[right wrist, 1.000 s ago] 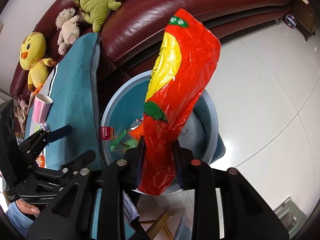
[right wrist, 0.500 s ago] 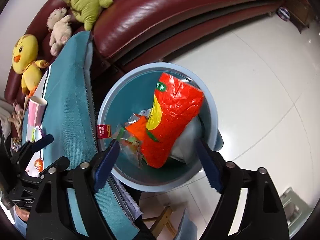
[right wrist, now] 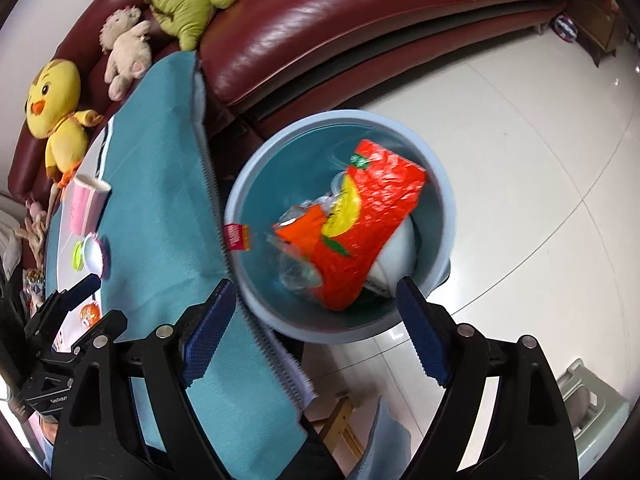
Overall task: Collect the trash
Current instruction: 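Move both tools back over the remaining trash on the table, then grasp the orange egg container with the left tool while the right tool grasps the white bowl, then carry the egg container and white bowl over the trash bin with both tools, then open both tools to drop the egg container and bowl into the bin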
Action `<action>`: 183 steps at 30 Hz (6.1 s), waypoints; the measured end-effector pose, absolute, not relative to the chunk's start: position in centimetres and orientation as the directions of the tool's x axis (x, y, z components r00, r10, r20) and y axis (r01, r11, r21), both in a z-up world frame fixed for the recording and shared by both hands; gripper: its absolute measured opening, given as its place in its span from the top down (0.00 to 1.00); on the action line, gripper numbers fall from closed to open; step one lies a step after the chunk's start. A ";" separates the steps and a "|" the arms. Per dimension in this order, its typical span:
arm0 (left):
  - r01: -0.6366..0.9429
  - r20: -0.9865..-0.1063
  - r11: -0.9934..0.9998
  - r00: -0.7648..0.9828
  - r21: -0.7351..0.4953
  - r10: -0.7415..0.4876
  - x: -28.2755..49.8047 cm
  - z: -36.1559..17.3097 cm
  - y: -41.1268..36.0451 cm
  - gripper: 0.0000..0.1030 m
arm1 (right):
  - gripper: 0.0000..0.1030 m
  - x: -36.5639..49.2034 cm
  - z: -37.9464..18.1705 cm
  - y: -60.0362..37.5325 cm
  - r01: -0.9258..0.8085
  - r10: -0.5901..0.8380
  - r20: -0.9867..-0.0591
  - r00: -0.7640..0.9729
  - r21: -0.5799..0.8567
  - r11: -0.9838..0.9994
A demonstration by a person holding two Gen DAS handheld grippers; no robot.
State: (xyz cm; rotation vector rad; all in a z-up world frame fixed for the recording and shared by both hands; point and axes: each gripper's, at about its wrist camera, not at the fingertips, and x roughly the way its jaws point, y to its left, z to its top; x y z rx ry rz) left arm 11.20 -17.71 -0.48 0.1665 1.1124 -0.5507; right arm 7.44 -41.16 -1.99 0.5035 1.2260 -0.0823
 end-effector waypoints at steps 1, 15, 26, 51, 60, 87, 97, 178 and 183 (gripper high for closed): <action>0.492 -0.882 0.859 0.333 -0.140 -0.334 11.0 -0.3 -16.9 0.07 | 0.24 7.5 -1.8 -40.6 0.317 0.209 -0.914 0.349 0.325 0.891; 0.405 -0.871 0.905 0.390 -0.130 -0.300 9.8 0.7 -7.5 0.06 | 0.20 8.7 -0.5 -31.5 0.181 0.235 -0.922 0.309 0.300 0.937; 0.380 -0.864 0.919 0.421 -0.108 -0.276 9.6 0.5 -2.1 0.06 | 0.20 10.0 -0.3 -25.1 0.108 0.233 -0.936 0.263 0.269 0.957; 0.630 -0.884 0.776 0.340 -0.038 -0.320 11.1 -4.5 1.5 0.33 | 0.19 12.9 -1.5 -18.0 0.052 0.256 -0.948 0.189 0.270 0.962; 0.439 -0.859 0.887 0.392 -0.139 -0.329 13.0 -4.4 4.9 0.42 | 0.19 16.3 -1.6 -15.2 -0.004 0.256 -0.947 0.191 0.261 0.965; 0.304 -0.839 0.928 0.428 -0.217 -0.336 13.5 -2.4 5.6 0.42 | 0.49 18.6 -1.5 -13.1 -0.104 0.290 -0.909 0.299 0.272 0.957; 0.392 -0.832 0.896 0.410 -0.209 -0.373 12.0 -1.0 -0.1 0.42 | 0.49 14.2 0.2 -19.8 0.006 0.301 -0.877 0.375 0.327 0.945; 0.564 -0.898 0.813 0.269 -0.146 -0.348 15.5 -2.9 -23.0 0.11 | 0.49 11.4 -2.0 -42.6 0.293 0.220 -0.869 0.443 0.373 0.880; 0.545 -0.897 0.826 0.282 -0.143 -0.341 15.2 -2.8 -21.1 0.11 | 0.33 12.9 -2.5 -41.7 0.296 0.212 -0.881 0.422 0.356 0.887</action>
